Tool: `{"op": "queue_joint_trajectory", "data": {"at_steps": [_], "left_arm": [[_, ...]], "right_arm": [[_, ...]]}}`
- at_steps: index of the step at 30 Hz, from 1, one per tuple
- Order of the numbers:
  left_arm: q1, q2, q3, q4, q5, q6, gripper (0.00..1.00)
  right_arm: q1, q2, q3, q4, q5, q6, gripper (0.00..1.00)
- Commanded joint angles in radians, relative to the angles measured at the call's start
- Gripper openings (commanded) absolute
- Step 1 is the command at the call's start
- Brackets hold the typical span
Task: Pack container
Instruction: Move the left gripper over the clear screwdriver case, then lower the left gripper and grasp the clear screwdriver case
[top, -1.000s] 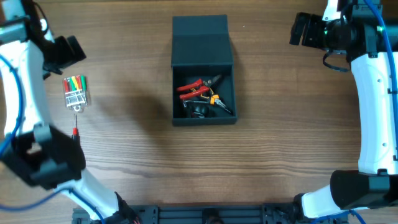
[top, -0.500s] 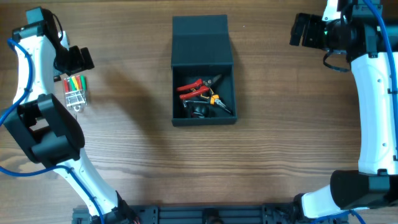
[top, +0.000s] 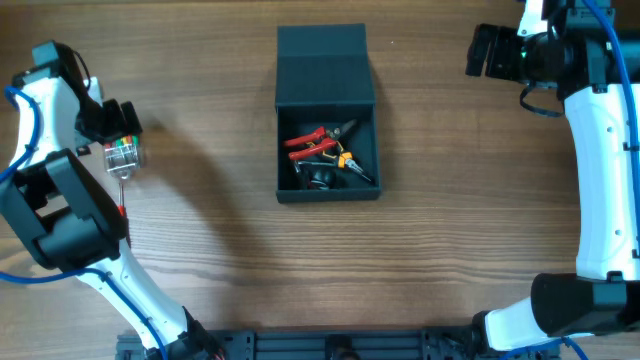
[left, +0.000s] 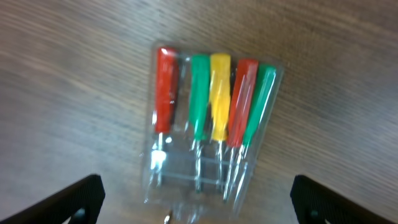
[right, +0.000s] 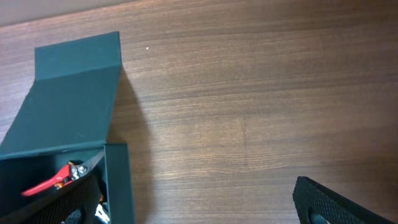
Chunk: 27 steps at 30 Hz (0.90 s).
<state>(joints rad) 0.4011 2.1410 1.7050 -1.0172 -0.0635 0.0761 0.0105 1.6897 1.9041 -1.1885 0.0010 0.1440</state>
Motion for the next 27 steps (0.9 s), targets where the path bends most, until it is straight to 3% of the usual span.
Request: {"op": "queue_joint_trajectory", "data": {"at_steps": [1,27], "left_arm": [[-0.001,0.000,-0.053,0.046,-0.005,0.041,1.00],[-0.001,0.028,-0.069,0.146,0.021,0.101,1.00]], "right_arm": [[0.005,0.017,-0.002,-0.010,-0.002,-0.013,1.00],[0.005,0.017,-0.002,-0.027,-0.001,-0.029,1.00]]}}
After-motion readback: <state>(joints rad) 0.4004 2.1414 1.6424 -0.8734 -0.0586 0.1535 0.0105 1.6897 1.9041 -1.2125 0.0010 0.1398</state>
